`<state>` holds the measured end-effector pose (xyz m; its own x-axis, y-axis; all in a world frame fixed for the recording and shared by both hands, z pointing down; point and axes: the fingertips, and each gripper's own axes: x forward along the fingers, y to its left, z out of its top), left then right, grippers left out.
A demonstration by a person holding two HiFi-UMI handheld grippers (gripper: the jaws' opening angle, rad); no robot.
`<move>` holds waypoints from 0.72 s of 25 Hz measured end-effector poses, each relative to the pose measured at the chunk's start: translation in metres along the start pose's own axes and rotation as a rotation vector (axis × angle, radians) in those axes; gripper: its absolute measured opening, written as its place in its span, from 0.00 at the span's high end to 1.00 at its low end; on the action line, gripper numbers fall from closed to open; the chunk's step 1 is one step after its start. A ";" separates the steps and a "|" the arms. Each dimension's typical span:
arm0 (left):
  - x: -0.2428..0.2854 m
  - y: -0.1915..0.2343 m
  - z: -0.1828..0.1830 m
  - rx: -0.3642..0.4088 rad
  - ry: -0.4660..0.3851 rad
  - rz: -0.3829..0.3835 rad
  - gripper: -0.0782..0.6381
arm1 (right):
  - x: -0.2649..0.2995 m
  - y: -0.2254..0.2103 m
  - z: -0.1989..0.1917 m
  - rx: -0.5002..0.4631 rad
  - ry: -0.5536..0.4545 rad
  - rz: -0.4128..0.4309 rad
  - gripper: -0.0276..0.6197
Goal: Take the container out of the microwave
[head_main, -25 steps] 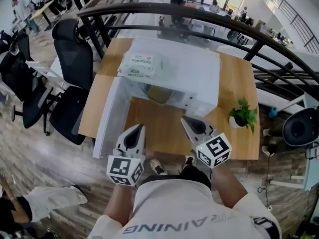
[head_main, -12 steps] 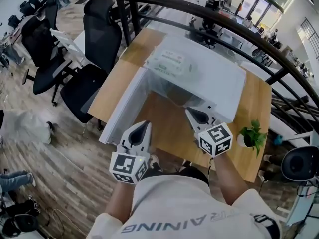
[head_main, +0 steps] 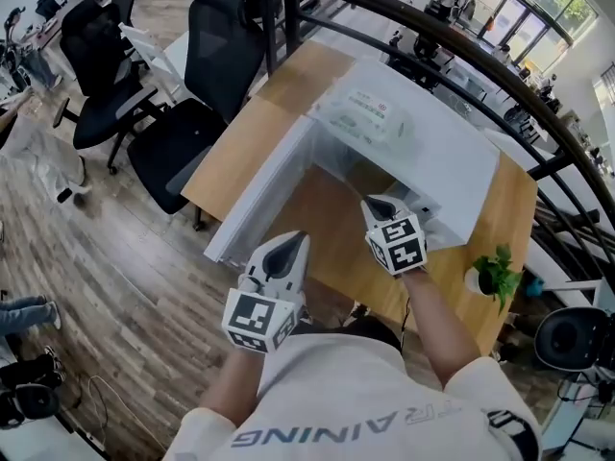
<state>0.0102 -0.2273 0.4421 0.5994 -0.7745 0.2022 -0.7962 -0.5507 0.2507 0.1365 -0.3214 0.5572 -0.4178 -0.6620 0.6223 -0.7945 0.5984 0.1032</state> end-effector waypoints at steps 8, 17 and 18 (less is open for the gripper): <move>-0.010 0.000 -0.020 -0.041 0.017 0.007 0.85 | 0.045 -0.001 -0.026 -0.178 0.172 -0.070 0.92; -0.018 0.003 -0.027 -0.059 0.024 0.013 0.85 | 0.067 -0.003 -0.040 -0.259 0.261 -0.092 0.90; -0.019 0.004 -0.027 -0.059 0.023 0.015 0.85 | 0.068 -0.003 -0.041 -0.264 0.269 -0.092 0.88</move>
<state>-0.0023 -0.2064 0.4652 0.5898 -0.7746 0.2283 -0.7991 -0.5192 0.3029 0.1285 -0.3498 0.6308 -0.1917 -0.5973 0.7788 -0.6680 0.6607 0.3423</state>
